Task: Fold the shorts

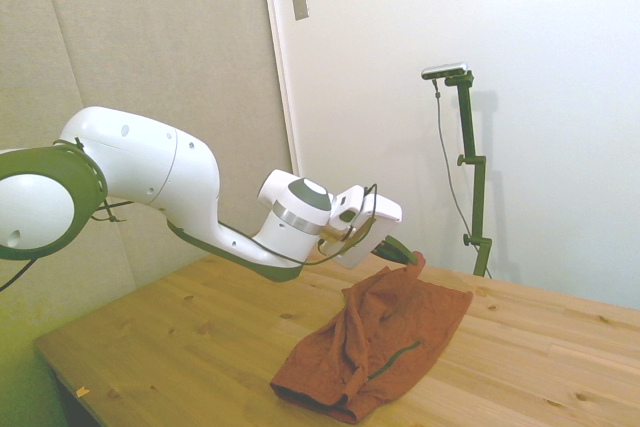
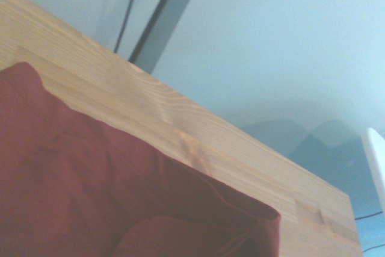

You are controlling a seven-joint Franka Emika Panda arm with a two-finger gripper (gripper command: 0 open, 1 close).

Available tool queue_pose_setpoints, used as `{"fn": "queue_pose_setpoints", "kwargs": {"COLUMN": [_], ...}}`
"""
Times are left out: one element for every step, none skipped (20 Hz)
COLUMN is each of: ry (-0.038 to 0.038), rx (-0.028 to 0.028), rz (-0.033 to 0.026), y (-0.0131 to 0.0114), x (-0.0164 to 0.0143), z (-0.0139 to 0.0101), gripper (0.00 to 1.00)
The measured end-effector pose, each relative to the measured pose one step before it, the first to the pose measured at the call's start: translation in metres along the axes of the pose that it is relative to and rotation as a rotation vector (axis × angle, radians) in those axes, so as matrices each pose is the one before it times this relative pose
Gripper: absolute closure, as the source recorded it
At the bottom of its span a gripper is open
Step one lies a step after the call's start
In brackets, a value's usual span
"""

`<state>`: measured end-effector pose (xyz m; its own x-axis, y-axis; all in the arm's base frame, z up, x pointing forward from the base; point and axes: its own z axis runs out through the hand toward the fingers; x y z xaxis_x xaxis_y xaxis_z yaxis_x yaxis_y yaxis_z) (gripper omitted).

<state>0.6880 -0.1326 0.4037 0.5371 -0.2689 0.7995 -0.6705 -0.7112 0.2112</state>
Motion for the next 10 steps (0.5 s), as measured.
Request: {"fn": "queue_pose_setpoints", "kwargs": {"ry": [-0.00002,-0.00023,0.00088,0.00026,-0.00319,-0.00386,-0.00327,-0.00418,-0.00368,-0.00271], "rx": [-0.00845,-0.00744,-0.00843,-0.00856,-0.00725,-0.00684,-0.00625,-0.0067,-0.00786,-0.00723], "rz": [0.00626,0.00357,0.00207,0.00634,0.00688,0.00663,0.0047,0.0063,0.00455,0.00221], "y": [0.00632,0.00588,0.00536,0.00467,0.00396,0.00335,0.00284,0.00257,0.00266,0.00185], "x": [0.00574,0.0053,0.0038,0.00358,0.00266,0.00284,0.00266,0.0022,0.0013,0.00031], "z": [0.00508,0.00517,0.00609,0.00621,0.00664,0.00712,0.00659,0.0072,0.00751,0.00769], "gripper": [1.0,1.0,1.0,1.0,1.0,1.0,1.0,1.0,1.0,1.0]}}
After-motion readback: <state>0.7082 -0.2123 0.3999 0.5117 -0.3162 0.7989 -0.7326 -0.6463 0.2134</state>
